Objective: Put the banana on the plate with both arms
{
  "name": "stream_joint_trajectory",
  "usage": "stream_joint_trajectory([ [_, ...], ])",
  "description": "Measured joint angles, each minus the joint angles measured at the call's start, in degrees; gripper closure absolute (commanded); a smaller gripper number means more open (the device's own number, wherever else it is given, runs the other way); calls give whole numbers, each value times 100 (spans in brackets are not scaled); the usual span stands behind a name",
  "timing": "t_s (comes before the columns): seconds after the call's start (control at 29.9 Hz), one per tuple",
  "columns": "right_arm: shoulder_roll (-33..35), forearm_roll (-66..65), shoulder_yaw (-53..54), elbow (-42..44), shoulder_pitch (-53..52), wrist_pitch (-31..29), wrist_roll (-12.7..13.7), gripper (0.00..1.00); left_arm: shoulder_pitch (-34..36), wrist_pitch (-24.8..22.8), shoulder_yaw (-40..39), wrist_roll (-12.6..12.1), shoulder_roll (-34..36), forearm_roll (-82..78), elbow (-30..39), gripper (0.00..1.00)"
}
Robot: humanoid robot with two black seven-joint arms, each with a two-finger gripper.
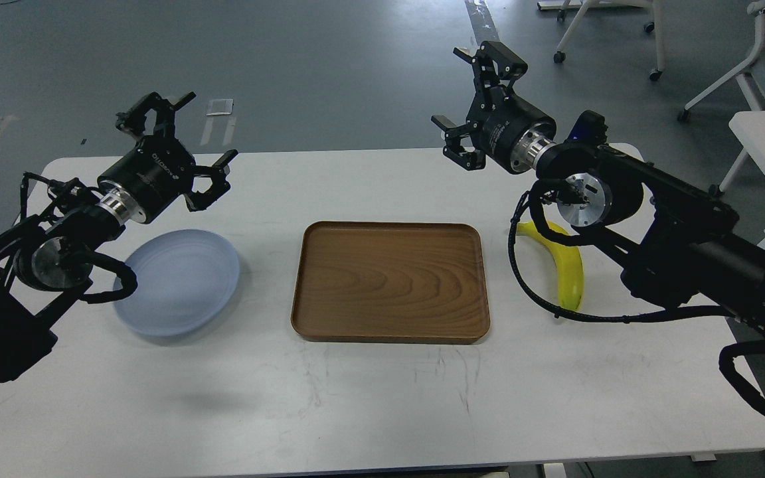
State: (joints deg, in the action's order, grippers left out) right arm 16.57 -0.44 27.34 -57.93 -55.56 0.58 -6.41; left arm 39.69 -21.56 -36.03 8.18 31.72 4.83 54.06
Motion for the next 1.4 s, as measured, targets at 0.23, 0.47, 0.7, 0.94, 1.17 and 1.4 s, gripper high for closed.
stream_joint_trajectory([
  [0.23,38,0,0,5,65,5,17,0,-13,13,-1,-18,87,-8,7,2],
  [0.47,64,-14,-39,24,65,19,13,0,-12,88,-4,27,41,-8,-10,2],
  [0.7,64,-21,-55,25,64,14,9,0,38,84,-4,5,41,-8,-10,2],
  [0.94,75,-94,-114,-13,43,-29,26,0,71,98,40,-11,54,-17,-18,2],
  [1.17,26,-97,-123,3,-4,-32,56,0,75,98,52,-45,79,-17,-12,2],
  [1.4,32,-97,-119,-7,-5,-32,125,0,85,116,6,-187,79,-9,-9,2],
])
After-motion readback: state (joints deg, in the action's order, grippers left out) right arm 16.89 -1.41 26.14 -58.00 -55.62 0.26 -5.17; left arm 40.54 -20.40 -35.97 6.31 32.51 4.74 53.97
